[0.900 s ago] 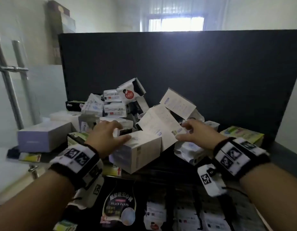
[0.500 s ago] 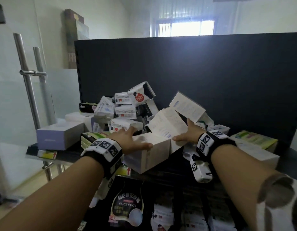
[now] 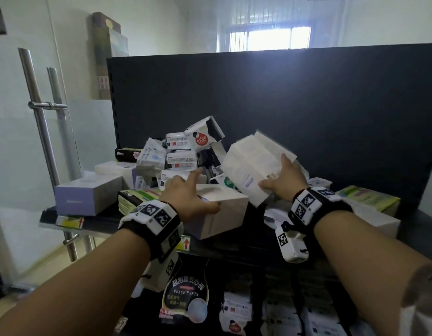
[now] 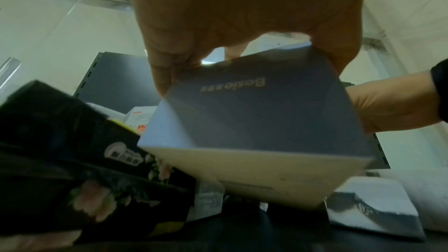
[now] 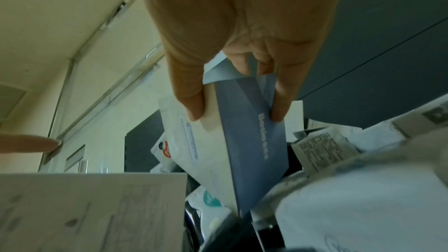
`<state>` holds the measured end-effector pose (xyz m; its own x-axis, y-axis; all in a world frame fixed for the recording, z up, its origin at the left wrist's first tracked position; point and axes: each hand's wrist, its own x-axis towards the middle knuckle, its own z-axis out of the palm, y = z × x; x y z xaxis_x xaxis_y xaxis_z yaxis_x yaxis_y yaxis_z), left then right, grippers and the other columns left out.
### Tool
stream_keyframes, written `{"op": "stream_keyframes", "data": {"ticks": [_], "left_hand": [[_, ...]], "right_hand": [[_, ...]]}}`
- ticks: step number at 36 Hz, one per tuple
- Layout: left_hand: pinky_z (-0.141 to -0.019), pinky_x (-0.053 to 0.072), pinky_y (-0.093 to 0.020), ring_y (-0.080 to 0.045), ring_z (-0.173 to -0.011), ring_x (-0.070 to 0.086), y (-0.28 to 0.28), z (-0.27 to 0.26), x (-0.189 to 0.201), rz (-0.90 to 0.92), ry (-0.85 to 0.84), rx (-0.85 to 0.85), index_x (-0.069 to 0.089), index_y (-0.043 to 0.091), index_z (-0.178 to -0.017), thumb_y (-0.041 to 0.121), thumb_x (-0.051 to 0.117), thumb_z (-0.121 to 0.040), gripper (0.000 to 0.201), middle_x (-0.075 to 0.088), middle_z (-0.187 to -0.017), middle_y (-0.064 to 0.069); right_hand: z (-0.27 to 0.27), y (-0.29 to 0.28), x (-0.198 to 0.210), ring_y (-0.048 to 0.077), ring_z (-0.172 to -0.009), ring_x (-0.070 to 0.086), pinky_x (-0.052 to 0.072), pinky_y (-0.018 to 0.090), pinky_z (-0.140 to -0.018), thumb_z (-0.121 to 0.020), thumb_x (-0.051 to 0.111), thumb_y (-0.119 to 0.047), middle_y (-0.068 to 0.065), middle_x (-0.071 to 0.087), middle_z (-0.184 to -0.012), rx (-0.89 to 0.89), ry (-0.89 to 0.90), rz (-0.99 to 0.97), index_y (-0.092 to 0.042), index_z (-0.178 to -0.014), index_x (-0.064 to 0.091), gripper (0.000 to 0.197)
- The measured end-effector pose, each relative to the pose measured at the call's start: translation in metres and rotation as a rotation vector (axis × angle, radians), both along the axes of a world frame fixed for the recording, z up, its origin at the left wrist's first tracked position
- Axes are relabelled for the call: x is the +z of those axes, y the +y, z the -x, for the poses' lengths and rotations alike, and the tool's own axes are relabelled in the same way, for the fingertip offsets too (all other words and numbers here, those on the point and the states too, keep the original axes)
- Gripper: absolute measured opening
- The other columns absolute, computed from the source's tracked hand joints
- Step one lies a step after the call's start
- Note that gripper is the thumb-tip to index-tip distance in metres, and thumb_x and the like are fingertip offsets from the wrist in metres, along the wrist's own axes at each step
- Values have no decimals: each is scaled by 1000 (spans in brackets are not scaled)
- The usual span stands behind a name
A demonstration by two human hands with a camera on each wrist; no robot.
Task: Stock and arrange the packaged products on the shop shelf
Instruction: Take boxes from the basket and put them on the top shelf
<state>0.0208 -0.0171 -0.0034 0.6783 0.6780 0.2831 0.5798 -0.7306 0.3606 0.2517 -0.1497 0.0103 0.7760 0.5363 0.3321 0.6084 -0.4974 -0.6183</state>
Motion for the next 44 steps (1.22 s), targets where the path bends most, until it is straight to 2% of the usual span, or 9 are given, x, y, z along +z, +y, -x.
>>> {"op": "stream_keyframes", "data": {"ticks": [6,10,14,16,22,26,31,36,44], "left_hand": [[-97,44,-44,-30,-114,47,-4,32,23,27,-178,-46,30,43,-135,74,60,-48,97,47,-124,-9],[-91,48,-46,-24,-103,55,-9,77,39,6,-236,-90,43,44,-127,78,59,-47,89,53,-120,-5],[-57,51,-29,-3,-71,61,-17,132,49,-73,-253,-139,51,40,-120,79,59,-51,80,60,-99,5],[-47,47,-19,-5,-66,62,-21,159,53,-74,-253,-135,53,49,-110,83,60,-50,70,60,-92,8],[-69,52,-46,-16,-82,57,-13,237,39,-119,-36,-9,52,58,-112,92,52,-49,71,58,-100,8],[-71,47,-32,2,-92,51,-20,254,1,-20,171,-32,50,59,-113,93,54,-45,76,48,-101,32],[-92,44,-35,-8,-107,44,-20,232,-70,31,481,-94,41,57,-115,98,40,-44,81,47,-112,15],[-95,39,-33,-22,-117,39,-3,193,-151,65,706,-143,39,39,-133,81,52,-63,82,42,-129,0],[-107,32,-49,-34,-130,24,31,151,-309,250,925,-96,35,39,-138,79,56,-64,87,31,-143,-3]], "right_hand": [[9,-25,25,26,-120,48,40,34,-101,-72,79,-35,12,37,-141,43,79,-321,-19,-148,29,92],[29,-49,42,21,-112,58,52,41,-95,-75,78,-30,-3,52,-125,285,271,-464,-21,-142,40,77],[55,-63,51,11,-96,68,57,23,-66,-78,75,-32,-2,58,-121,520,332,-434,-29,-130,50,58],[67,-66,51,9,-90,70,55,21,-64,-75,75,-36,1,60,-119,614,322,-366,-33,-126,53,56],[100,-64,44,12,-99,68,55,19,-69,-59,77,-48,0,65,-117,862,294,-38,-41,-123,58,66],[123,-48,22,4,-102,64,55,19,-74,-52,85,-50,-10,62,-117,931,268,256,-47,-117,59,70],[154,-16,-33,-3,-99,56,51,19,-84,-62,79,-56,-28,53,-111,934,110,599,-44,-121,53,66],[170,1,-116,-3,-85,50,38,7,-68,-74,75,-48,-24,48,-95,865,87,798,-31,-125,52,59],[175,-2,-286,21,-127,44,43,34,-103,-74,73,-49,-1,34,-149,545,429,1064,-28,-147,31,87]]}}
